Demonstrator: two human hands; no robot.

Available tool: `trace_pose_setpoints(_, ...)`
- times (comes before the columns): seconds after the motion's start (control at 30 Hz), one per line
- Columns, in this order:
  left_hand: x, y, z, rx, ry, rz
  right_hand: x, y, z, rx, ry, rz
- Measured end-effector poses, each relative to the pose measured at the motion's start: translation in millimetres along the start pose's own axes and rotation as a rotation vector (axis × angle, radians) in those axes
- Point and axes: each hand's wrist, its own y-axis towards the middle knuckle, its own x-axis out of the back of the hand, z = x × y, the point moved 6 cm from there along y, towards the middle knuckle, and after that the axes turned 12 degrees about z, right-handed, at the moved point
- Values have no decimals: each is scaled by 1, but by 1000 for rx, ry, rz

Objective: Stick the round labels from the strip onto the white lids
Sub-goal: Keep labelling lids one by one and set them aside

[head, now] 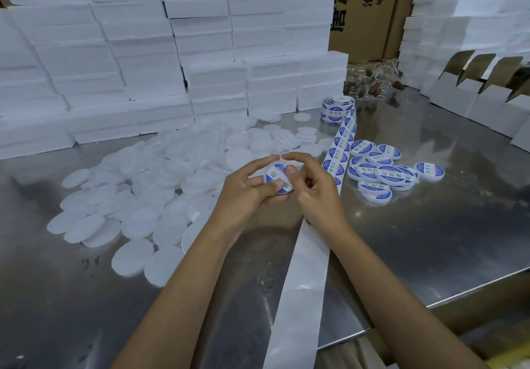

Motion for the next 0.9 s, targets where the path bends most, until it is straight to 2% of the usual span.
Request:
trace_pose_setpoints(0.13,5,-2,-2,-40,-18,-111,-1,2,-2,-1,34,-18)
trace_pose_setpoints(0.37,19,-5,2,-23,-21,-298,-16,-1,-5,-35,59,98)
trace_pose_setpoints(0.67,3,1,5,-36,-119,-48,-2,1,-6,-12,34,-11)
trace_pose_setpoints(0.9,0,3,7,-17,-155,1,1,0,-10,-29,35,-54)
